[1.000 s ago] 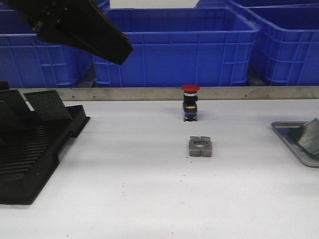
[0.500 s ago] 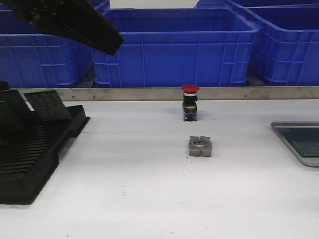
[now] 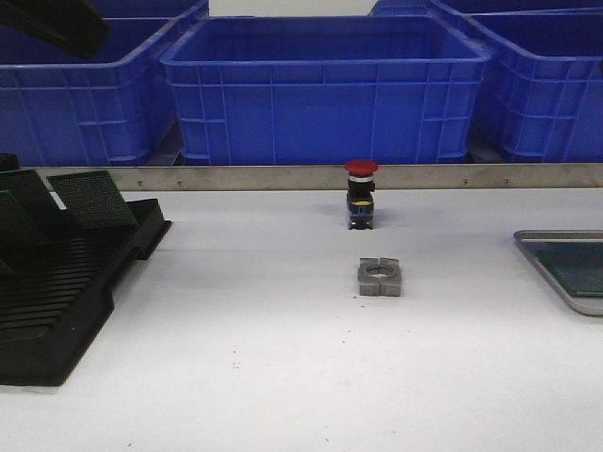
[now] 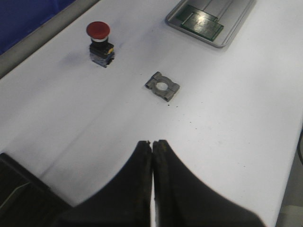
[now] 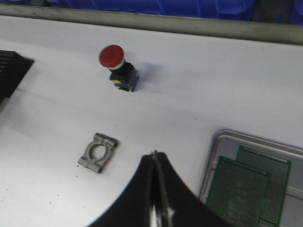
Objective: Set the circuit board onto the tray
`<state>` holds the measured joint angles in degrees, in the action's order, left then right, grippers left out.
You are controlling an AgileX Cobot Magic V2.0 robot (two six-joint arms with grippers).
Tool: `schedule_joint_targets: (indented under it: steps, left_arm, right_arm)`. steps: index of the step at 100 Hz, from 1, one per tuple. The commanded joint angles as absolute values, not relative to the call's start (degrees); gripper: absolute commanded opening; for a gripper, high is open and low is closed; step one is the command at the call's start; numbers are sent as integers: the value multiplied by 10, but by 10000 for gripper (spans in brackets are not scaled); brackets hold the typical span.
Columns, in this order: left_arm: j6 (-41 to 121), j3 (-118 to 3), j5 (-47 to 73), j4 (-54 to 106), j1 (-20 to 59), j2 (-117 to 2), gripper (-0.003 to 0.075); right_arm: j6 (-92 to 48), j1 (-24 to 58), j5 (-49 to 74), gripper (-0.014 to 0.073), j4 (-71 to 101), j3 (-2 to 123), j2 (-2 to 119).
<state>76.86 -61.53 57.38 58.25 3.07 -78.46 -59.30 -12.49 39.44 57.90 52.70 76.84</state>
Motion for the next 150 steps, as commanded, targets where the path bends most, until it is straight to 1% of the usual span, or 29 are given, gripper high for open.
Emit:
schedule_joint_targets:
  steps: [1, 21, 37, 50, 65, 71, 97, 116, 124, 134, 150]
  left_arm:
    - [746, -632, 577, 616, 6, -748, -18]
    - [716, -609, 505, 616, -21, -685, -18]
    - [687, -554, 395, 616, -21, -610, -18]
    - [687, -503, 312, 623, -21, -541, -18]
    - [687, -429, 210, 680, -21, -459, -17]
    - [687, -407, 190, 688, -21, -433, -17]
    - [687, -295, 176, 699, -21, -298, -17]
    - [687, -219, 186, 726, -21, -199, -17]
    - [687, -195, 186, 726, -21, -163, -17]
    - [688, -175, 181, 726, -21, -126, -17]
    - [688, -162, 181, 727, -21, -110, -17]
  right_arm:
    - [-597, -92, 347, -59, 602, 520, 718]
    - [-627, 1, 225, -59, 605, 439, 648]
    - [-639, 55, 144, -59, 605, 382, 579]
    - [-639, 69, 99, -59, 605, 340, 506]
    - [-639, 69, 67, -59, 605, 288, 406]
    - [-639, 69, 59, -59, 605, 272, 374]
    - [-639, 69, 60, -59, 605, 191, 220]
    - [-639, 69, 124, -59, 605, 155, 130]
    - [-640, 69, 147, -59, 605, 145, 106]
    - [-640, 69, 146, -59, 605, 136, 88]
    - [-640, 69, 139, -59, 605, 135, 87]
